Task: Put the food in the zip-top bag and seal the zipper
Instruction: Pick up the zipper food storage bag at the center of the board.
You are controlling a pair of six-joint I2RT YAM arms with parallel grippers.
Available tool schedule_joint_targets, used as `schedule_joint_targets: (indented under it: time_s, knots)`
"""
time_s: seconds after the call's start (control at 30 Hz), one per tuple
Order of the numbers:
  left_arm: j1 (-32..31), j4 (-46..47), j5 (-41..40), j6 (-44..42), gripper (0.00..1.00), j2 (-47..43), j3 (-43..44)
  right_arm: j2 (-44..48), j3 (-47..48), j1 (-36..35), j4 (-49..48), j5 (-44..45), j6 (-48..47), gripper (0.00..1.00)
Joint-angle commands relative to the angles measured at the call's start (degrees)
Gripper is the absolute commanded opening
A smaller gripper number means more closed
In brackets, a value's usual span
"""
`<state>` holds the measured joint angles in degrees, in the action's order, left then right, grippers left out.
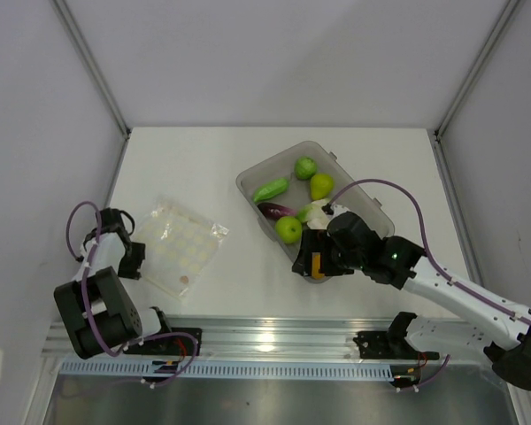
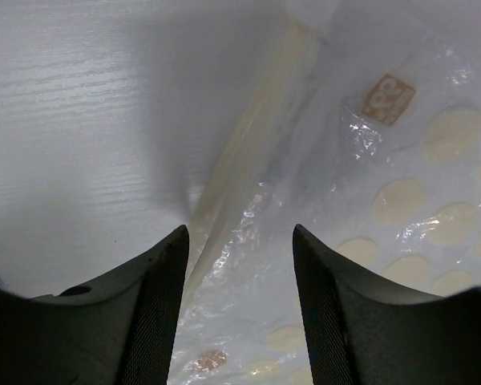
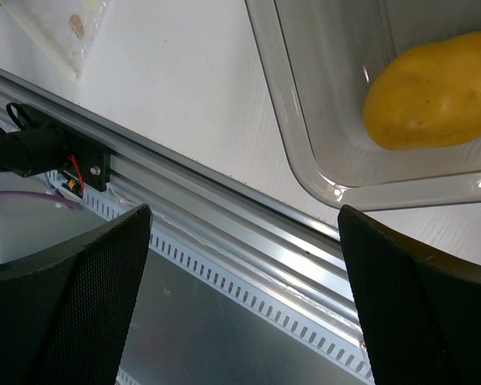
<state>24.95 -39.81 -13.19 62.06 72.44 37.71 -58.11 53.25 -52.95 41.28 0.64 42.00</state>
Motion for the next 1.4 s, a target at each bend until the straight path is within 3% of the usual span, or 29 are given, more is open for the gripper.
schedule_joint_targets:
  time_s: [0.0,0.27,0.4,0.43,0.5,0.6,1.0,1.23,1.37]
  knots:
    - [0.71,1.4,-0.79,0.95,0.57,1.9,0.43,1.68,0.18,-0.31,-0.76,0.06,0.8,1.0]
    - [0.71,2.02,-0.61,0.43,0.53,3.24,0.52,4.23,0.62,-0.31,1.35,1.46,1.42,1.0]
    - [0.8,2.81,-0.61,-0.8,0.28,1.91,0.61,4.93,0.71,-0.31,1.79,1.46,1.77,0.99]
    - [0.72,2.9,-0.52,-0.98,0.15,1.74,0.78,5.11,0.8,-0.31,1.88,1.64,2.03,0.99]
    - [0.54,3.07,0.35,-2.46,0.01,0.69,0.96,5.64,0.8,-0.4,1.79,1.64,2.21,0.99]
    - [-1.91,2.37,-0.34,-5.54,0.01,-2.99,2.36,5.55,0.97,-0.31,1.79,1.38,2.3,0.99]
    - [-21.85,-2.9,-0.69,-19.6,0.01,-17.95,14.05,-1.12,2.55,-0.4,-2.34,-1.69,0.72,1.0]
    - [-28.28,-2.38,1.15,-30.76,0.01,-29.27,14.23,-12.71,12.03,-2.16,-1.29,-1.52,-3.76,1.0]
    - [-29.34,-1.58,8.17,-37.35,0.01,-37.09,14.14,-18.69,20.81,-2.68,-1.11,-1.61,-6.22,1.0]
